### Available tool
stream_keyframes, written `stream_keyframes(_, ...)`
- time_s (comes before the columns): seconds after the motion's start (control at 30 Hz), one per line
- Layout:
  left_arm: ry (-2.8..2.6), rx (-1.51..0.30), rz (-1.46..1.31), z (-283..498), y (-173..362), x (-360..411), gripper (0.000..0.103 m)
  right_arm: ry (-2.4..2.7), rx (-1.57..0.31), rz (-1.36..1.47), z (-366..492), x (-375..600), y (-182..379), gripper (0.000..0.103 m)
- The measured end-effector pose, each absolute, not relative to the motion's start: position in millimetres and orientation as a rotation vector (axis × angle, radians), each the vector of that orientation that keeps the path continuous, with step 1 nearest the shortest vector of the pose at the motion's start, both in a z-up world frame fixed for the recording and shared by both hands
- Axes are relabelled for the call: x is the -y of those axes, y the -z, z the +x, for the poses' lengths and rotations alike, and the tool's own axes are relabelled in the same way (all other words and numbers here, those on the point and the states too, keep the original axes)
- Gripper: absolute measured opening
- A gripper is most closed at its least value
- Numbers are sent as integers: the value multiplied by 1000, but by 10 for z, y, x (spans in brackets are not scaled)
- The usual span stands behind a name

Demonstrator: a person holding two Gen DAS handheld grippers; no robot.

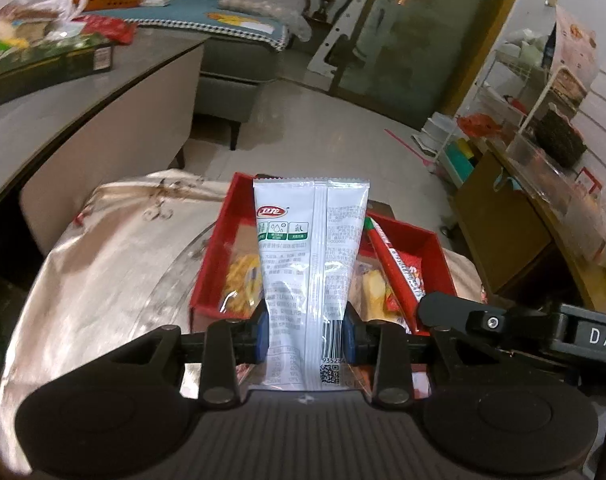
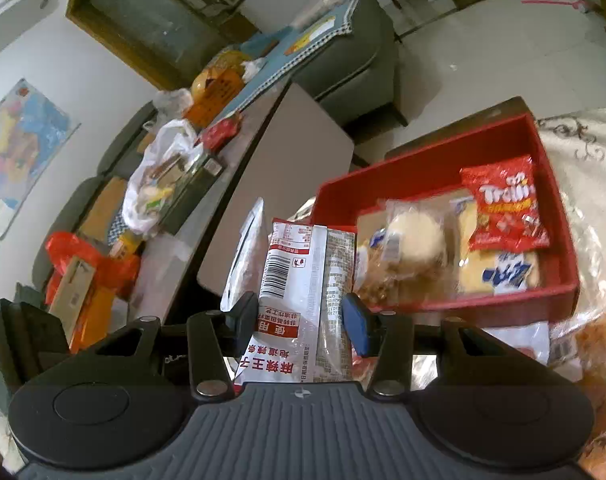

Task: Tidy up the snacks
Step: 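Lift both held packets and carry them over the red box, then lower both packets into the red box and open both tools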

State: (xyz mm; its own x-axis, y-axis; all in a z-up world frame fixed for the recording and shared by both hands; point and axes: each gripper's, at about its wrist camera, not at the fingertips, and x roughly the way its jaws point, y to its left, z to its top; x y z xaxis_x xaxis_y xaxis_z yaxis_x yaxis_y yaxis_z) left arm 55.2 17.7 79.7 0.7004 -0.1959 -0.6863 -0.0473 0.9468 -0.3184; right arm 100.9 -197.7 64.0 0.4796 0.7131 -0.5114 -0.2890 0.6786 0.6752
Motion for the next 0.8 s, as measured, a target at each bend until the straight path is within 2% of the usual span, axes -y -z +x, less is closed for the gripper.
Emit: stream_keyframes(0.8,87,-814,-218,1362,-614,283,28,-533,-864,543,1697,2175,-468,55)
